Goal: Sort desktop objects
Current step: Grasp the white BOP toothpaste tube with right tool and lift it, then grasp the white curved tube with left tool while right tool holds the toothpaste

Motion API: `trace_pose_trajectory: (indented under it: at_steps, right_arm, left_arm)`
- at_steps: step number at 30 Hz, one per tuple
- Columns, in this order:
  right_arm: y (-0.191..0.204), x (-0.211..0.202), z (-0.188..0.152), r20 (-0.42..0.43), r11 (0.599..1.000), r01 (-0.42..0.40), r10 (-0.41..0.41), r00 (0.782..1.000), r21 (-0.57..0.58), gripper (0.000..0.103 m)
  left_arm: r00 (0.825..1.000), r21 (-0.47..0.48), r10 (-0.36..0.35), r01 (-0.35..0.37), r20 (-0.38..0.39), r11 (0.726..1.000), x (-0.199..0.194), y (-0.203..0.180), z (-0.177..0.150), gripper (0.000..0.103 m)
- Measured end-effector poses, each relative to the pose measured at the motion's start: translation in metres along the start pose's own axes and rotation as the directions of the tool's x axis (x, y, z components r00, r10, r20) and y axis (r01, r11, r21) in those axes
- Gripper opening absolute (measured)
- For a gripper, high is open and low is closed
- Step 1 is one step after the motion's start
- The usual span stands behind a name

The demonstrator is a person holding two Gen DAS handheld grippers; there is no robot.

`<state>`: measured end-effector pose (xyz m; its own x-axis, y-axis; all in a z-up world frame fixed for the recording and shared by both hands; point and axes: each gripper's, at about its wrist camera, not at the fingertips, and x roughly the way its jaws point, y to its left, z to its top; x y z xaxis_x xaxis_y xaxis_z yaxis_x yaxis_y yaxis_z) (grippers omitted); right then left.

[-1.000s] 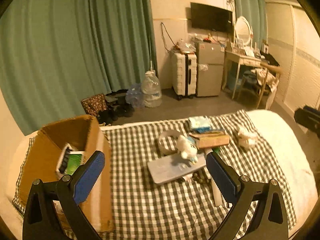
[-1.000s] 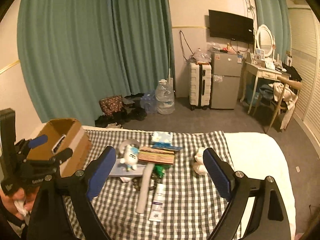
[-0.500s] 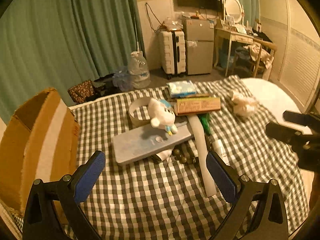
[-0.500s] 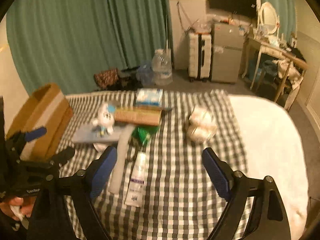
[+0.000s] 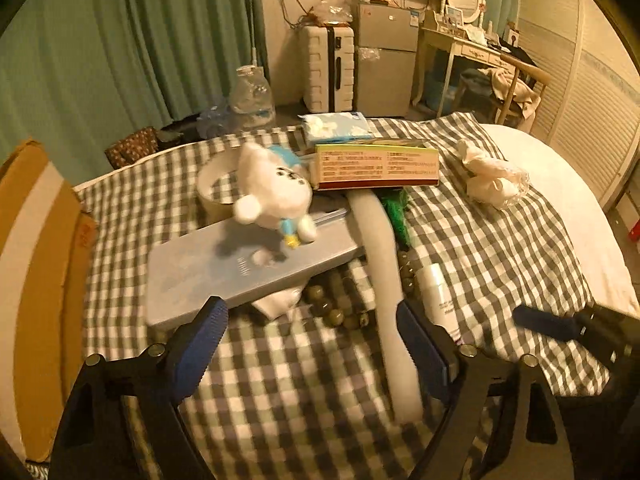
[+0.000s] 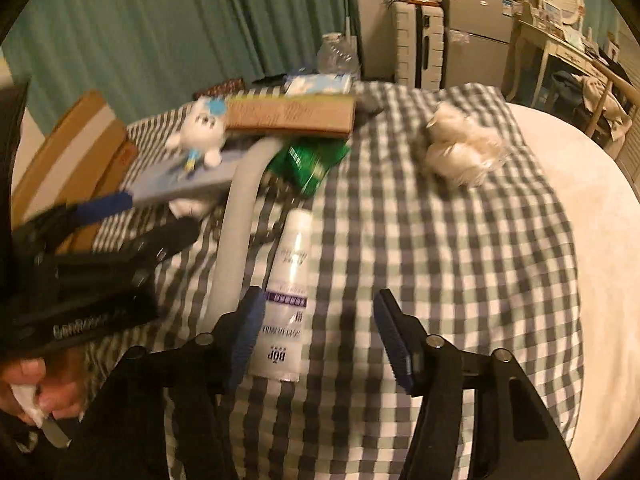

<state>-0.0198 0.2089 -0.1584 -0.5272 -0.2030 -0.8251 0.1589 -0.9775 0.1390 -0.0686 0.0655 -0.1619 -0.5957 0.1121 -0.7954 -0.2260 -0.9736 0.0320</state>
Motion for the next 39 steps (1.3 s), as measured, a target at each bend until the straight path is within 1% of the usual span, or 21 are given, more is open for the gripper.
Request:
trace_pose_trajectory:
  at_steps: [4,6,8,10,11,14,16,18,19,21,22,24,26,29,30,33,36,39]
  right_arm:
    - [0.003,0.006,-0.001,-0.015,1.000,0.009,-0.009,1.000,-0.006,0.050]
    - [0.005,0.012,-0.001,-0.027,1.000,0.007,-0.007,1.000,-0.007,0.048]
    - [0.006,0.016,-0.002,-0.035,1.000,0.003,-0.004,0.999,-0.009,0.048]
    - [0.006,0.020,-0.005,-0.038,1.000,0.002,-0.003,0.999,-0.007,0.048]
    - [0.005,0.022,-0.006,-0.040,1.000,-0.001,0.001,0.999,-0.002,0.048]
    - [0.005,0.028,-0.005,-0.032,1.000,-0.010,0.010,0.999,0.012,0.048]
    - [0.009,0.032,-0.005,-0.028,1.000,-0.003,0.003,1.000,0.006,0.048]
    - [0.014,0.036,-0.005,-0.027,1.000,0.004,-0.004,1.000,-0.008,0.048]
    - [0.013,0.037,-0.006,-0.022,1.000,0.007,-0.007,1.000,-0.002,0.045]
    - [0.014,0.038,-0.008,-0.017,1.000,0.030,-0.030,0.999,-0.009,0.029]
    - [0.013,0.038,-0.008,-0.013,0.999,0.033,-0.033,0.999,-0.011,0.028]
    - [0.008,0.036,-0.009,-0.012,1.000,0.007,-0.007,1.000,-0.002,0.028]
    - [0.004,0.034,-0.010,-0.012,1.000,0.006,-0.006,1.000,0.006,0.028]
    - [-0.003,0.027,-0.012,0.004,0.999,0.028,-0.028,1.000,0.026,0.028]
    - [-0.007,0.024,-0.012,0.009,0.999,0.033,-0.034,0.999,0.039,0.028]
    - [-0.017,0.016,-0.013,0.024,0.997,0.049,-0.050,0.998,0.059,0.028]
    - [-0.025,0.009,-0.013,0.041,0.995,0.063,-0.066,0.997,0.079,0.028]
    - [-0.031,0.003,-0.011,0.054,0.993,0.066,-0.072,0.996,0.094,0.028]
  left_arm:
    - [1.000,0.006,-0.008,0.008,-0.017,1.000,0.010,-0.006,0.008,0.084]
    - [1.000,0.012,0.001,-0.001,-0.005,1.000,0.013,-0.011,0.012,0.084]
    - [1.000,0.010,-0.005,0.005,-0.002,1.000,0.016,-0.015,0.017,0.083]
    - [1.000,0.014,-0.007,0.007,-0.007,1.000,0.020,-0.020,0.020,0.078]
    - [1.000,0.017,0.005,-0.005,-0.009,1.000,0.022,-0.022,0.021,0.076]
    - [1.000,0.012,0.014,-0.014,-0.017,1.000,0.022,-0.026,0.019,0.064]
    - [0.999,-0.005,-0.010,0.010,-0.033,1.000,0.019,-0.025,0.017,0.048]
    - [0.998,-0.024,-0.020,0.019,-0.054,1.000,0.019,-0.022,0.014,0.046]
    - [0.998,-0.019,-0.019,0.018,-0.059,1.000,0.019,-0.022,0.013,0.046]
    - [0.997,-0.007,-0.021,0.020,-0.077,1.000,0.025,-0.025,0.011,0.046]
    - [0.995,-0.008,-0.038,0.037,-0.093,0.999,0.028,-0.027,0.010,0.046]
    - [0.989,-0.023,-0.078,0.076,-0.123,0.997,0.037,-0.029,0.008,0.046]
    - [0.987,-0.025,-0.072,0.070,-0.142,0.997,0.046,-0.031,0.006,0.046]
    - [0.989,-0.036,-0.073,0.069,-0.129,0.997,0.048,-0.030,0.005,0.037]
    - [0.989,-0.042,-0.082,0.077,-0.126,0.996,0.047,-0.029,0.005,0.029]
    - [0.988,-0.052,-0.091,0.086,-0.123,0.995,0.045,-0.027,0.006,0.017]
    - [0.990,-0.049,-0.084,0.079,-0.117,0.996,0.040,-0.025,0.005,0.015]
    - [0.991,-0.058,-0.085,0.079,-0.102,0.995,0.032,-0.021,0.004,0.015]
